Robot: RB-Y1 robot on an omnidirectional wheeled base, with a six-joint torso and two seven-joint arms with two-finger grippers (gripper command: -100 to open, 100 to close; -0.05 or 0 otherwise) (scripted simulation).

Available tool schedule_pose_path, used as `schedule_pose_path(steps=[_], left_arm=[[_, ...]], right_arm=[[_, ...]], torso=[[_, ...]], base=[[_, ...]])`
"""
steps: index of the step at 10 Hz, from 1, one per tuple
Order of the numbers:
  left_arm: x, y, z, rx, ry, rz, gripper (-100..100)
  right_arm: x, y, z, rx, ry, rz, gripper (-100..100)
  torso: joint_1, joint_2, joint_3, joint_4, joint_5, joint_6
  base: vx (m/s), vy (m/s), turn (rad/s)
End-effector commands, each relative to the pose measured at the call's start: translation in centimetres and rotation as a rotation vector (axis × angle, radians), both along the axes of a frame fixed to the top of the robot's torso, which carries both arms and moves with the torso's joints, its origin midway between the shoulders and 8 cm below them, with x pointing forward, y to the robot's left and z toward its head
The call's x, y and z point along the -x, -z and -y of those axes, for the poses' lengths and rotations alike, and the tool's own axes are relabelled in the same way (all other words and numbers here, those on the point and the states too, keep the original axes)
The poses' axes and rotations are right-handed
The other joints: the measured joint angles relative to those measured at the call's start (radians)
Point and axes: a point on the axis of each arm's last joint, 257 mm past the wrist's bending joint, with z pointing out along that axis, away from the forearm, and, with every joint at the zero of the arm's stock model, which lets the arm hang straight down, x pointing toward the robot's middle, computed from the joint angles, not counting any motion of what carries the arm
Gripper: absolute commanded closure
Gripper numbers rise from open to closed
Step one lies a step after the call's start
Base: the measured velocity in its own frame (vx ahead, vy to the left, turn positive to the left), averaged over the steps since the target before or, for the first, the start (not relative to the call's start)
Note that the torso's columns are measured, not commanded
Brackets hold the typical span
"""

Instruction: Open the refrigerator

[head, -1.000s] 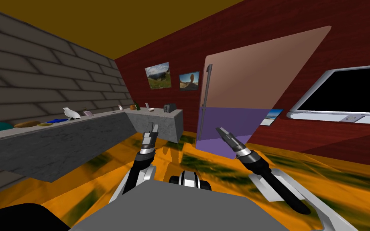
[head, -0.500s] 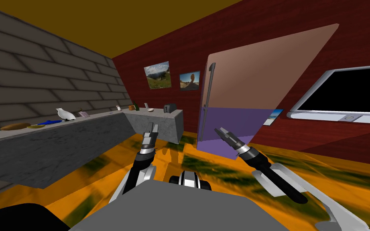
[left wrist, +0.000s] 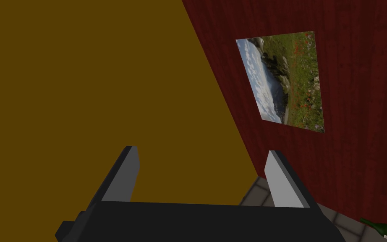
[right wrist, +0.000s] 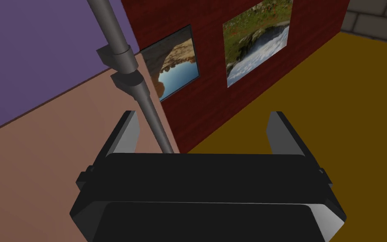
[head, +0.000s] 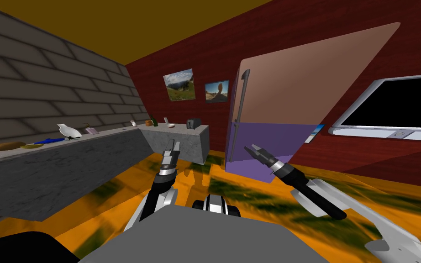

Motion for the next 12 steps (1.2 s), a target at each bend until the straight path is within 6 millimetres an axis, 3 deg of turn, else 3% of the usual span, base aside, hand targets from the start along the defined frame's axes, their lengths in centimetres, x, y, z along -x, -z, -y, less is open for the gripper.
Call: schedule_pose_path(steps=[1,3,5,12], left_arm=[[0.0,0.0,0.0,0.000,0.000,0.000,0],[0.0,0.0,0.0,0.000,0.000,0.000,0],[0.0,0.0,0.0,0.000,0.000,0.000,0],[0.0,0.0,0.0,0.000,0.000,0.000,0]], right_arm=[[-0.9,0.4,1.1,0.084,0.018,-0.007,-100],[-1.7,0.6,2.1,0.151,0.038,-0.012,-100],[-3.3,0.7,4.3,0.257,0.087,-0.017,-100],[-5.8,-0.5,8.3,0.460,0.159,-0.015,-100]], torso=[[0.001,0.000,0.000,0.000,0.000,0.000],[0.000,0.000,0.000,0.000,0.000,0.000],[0.003,0.000,0.000,0.000,0.001,0.000],[0.001,0.000,0.000,0.000,0.000,0.000]], base=[[0.038,0.063,-0.012],[0.045,0.057,-0.007],[0.053,0.114,-0.008],[0.048,0.064,0.004]])
